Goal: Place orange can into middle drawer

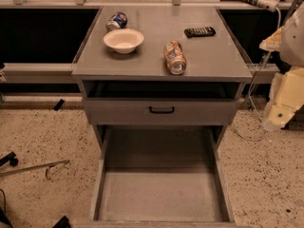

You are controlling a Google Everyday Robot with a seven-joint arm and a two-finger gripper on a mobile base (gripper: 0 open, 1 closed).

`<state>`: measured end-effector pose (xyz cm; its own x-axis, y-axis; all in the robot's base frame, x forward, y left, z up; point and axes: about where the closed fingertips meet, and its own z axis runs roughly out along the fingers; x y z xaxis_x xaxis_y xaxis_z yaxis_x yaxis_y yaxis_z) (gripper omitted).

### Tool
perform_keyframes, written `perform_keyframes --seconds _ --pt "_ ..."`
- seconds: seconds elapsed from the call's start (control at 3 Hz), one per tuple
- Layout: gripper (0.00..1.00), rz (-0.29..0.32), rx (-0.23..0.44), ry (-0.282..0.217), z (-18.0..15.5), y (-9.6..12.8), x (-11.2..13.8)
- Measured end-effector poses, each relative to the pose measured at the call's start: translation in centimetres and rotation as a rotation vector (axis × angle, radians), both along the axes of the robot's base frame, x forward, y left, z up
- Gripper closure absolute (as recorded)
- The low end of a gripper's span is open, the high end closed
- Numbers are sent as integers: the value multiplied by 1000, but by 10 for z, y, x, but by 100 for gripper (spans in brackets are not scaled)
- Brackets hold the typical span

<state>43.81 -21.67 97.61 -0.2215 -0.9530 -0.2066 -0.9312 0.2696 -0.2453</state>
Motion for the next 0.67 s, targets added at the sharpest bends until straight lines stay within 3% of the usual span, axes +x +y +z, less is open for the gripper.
perform_keyframes --seconds 0.33,0.67 --pt "0 0 0 0 0 0 0" --pt "0 10 6 -19 2 10 19"
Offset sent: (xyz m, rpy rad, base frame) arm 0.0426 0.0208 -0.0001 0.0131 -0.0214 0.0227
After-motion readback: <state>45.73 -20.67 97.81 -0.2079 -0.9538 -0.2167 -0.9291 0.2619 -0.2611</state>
